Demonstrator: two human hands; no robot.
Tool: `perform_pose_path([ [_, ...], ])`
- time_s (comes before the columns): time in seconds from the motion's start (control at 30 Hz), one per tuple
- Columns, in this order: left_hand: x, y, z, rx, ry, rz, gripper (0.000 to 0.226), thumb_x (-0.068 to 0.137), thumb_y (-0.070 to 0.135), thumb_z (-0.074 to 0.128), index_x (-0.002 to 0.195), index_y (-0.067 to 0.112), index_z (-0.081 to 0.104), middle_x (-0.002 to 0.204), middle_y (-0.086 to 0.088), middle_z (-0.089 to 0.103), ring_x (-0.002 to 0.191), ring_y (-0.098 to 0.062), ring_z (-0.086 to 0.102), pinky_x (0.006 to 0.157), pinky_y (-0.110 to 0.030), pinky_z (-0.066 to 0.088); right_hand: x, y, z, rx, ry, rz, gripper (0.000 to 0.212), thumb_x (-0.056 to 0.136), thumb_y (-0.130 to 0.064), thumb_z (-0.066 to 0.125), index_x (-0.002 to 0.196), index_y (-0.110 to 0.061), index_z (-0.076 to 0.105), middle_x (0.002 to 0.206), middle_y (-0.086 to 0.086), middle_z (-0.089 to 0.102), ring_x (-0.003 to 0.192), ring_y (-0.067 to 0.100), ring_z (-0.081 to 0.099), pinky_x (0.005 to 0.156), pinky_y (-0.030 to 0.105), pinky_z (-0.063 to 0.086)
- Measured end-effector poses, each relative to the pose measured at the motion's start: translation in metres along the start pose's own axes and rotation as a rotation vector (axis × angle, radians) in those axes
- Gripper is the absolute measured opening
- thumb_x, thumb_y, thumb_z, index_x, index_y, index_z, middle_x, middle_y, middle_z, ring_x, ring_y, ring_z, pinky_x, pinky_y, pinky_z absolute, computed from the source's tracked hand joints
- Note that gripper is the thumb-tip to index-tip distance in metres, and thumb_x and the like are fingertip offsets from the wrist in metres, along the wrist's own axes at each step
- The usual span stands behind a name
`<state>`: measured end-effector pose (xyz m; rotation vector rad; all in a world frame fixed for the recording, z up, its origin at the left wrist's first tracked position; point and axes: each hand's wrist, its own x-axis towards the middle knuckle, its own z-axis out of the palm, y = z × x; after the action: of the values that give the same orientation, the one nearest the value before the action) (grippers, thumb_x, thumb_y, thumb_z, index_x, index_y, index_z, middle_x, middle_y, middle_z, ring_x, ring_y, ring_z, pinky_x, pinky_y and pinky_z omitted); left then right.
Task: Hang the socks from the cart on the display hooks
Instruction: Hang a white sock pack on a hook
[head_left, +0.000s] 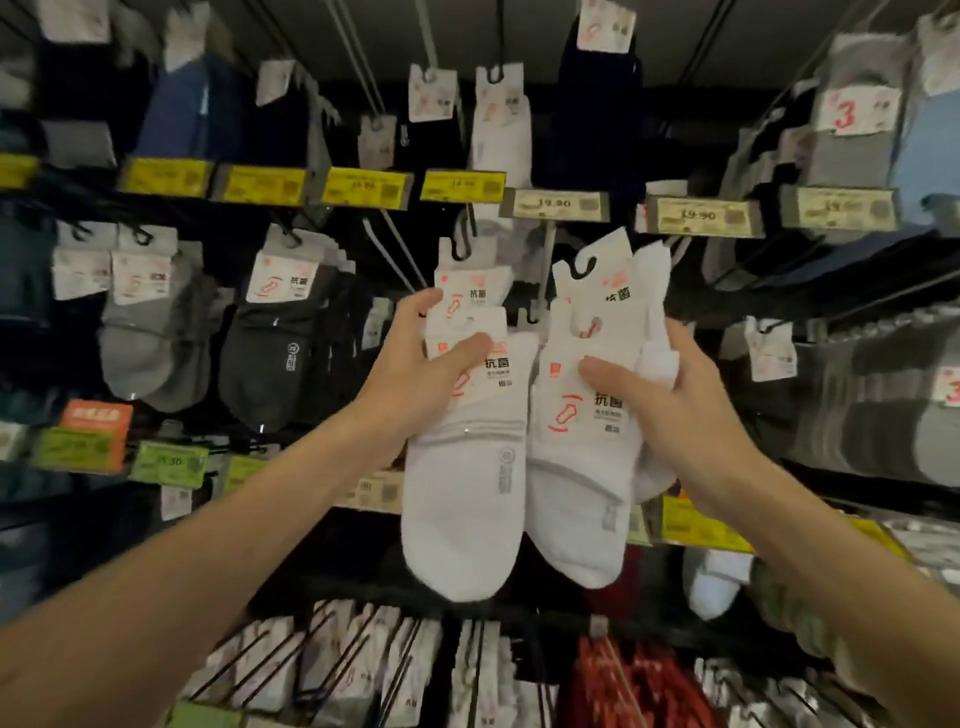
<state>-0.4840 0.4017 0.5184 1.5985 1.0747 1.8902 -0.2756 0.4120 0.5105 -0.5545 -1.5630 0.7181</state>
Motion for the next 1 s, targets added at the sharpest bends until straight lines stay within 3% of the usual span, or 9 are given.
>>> perform_pose_path([
  [0.1,0.019,0.011,-0.004,0.131,-0.037,0.057,0.054,0.098,0.022,0.062,0.143,0.035,0.035,0.109,0.009,0.067,0.078,-0.001,0.071,0.062,-0.018,0.056,0.022,0.002,0.004,-0.027,-0.029,-0.025,0.04,0.083,-0.018,0.078,0.114,-0.033,0.058,0.108,-0.009,0.073,0.09,0.009,0.074,0.073,0.031,0.061],
  [0.3,0.049,0.025,-0.022,0.231,-0.096,0.073,0.046,0.102,0.018,0.05,0.143,0.037,0.038,0.085,0.006,0.066,0.055,-0.001,0.066,0.051,-0.017,0.051,0.042,-0.001,0.017,-0.072,-0.041,-0.09,0.048,0.082,-0.017,0.077,0.123,-0.031,0.056,0.106,-0.01,0.074,0.087,0.007,0.074,0.062,0.021,0.059],
  [0.4,0.064,0.023,-0.03,0.225,-0.156,0.1,0.045,0.102,0.016,0.051,0.141,0.037,0.041,0.066,0.008,0.07,0.054,-0.004,0.066,0.05,-0.018,0.051,0.037,-0.004,0.025,-0.063,-0.021,-0.122,0.046,0.08,-0.017,0.077,0.118,-0.033,0.058,0.101,-0.013,0.075,0.083,0.006,0.074,0.058,0.02,0.058],
  [0.47,0.073,0.022,-0.036,0.203,-0.182,0.153,0.045,0.102,0.015,0.051,0.139,0.038,0.041,0.064,0.012,0.071,0.056,-0.006,0.067,0.052,-0.019,0.053,0.031,-0.007,0.033,-0.051,0.003,-0.15,0.046,0.077,-0.019,0.076,0.116,-0.035,0.058,0.099,-0.017,0.075,0.08,0.005,0.074,0.055,0.018,0.056],
  [0.6,0.093,0.019,-0.044,0.105,-0.205,0.278,0.048,0.102,0.01,0.051,0.139,0.038,0.04,0.078,0.005,0.075,0.065,-0.009,0.071,0.054,-0.02,0.053,0.025,-0.013,0.049,-0.052,0.055,-0.197,0.05,0.068,-0.023,0.073,0.115,-0.033,0.059,0.098,-0.018,0.075,0.08,0.006,0.074,0.055,0.018,0.056],
  [0.77,0.112,0.014,-0.044,0.149,-0.196,0.415,0.043,0.103,0.014,0.049,0.132,0.045,0.048,0.123,0.007,0.064,0.086,-0.005,0.071,0.068,-0.027,0.059,0.018,-0.014,0.061,-0.091,0.099,-0.222,0.05,0.068,-0.021,0.074,0.116,-0.029,0.06,0.101,-0.013,0.075,0.083,0.009,0.074,0.059,0.02,0.058],
  [0.9,0.118,0.008,-0.04,0.199,-0.133,0.412,0.021,0.102,0.019,0.052,0.114,0.027,0.067,0.125,0.005,0.059,0.098,-0.01,0.065,0.073,-0.018,0.055,0.013,-0.015,0.061,-0.109,0.124,-0.217,0.05,0.069,-0.02,0.075,0.116,-0.029,0.06,0.102,-0.012,0.075,0.084,0.01,0.074,0.06,0.02,0.058],
  [1.0,0.115,0.01,-0.034,0.154,-0.129,0.421,0.038,0.099,0.014,0.055,0.134,0.031,0.055,0.125,0.011,0.06,0.101,-0.003,0.065,0.082,-0.025,0.058,0.011,-0.015,0.058,-0.109,0.126,-0.201,0.05,0.07,-0.016,0.076,0.116,-0.028,0.06,0.1,-0.011,0.075,0.083,0.011,0.075,0.059,0.021,0.058],
])
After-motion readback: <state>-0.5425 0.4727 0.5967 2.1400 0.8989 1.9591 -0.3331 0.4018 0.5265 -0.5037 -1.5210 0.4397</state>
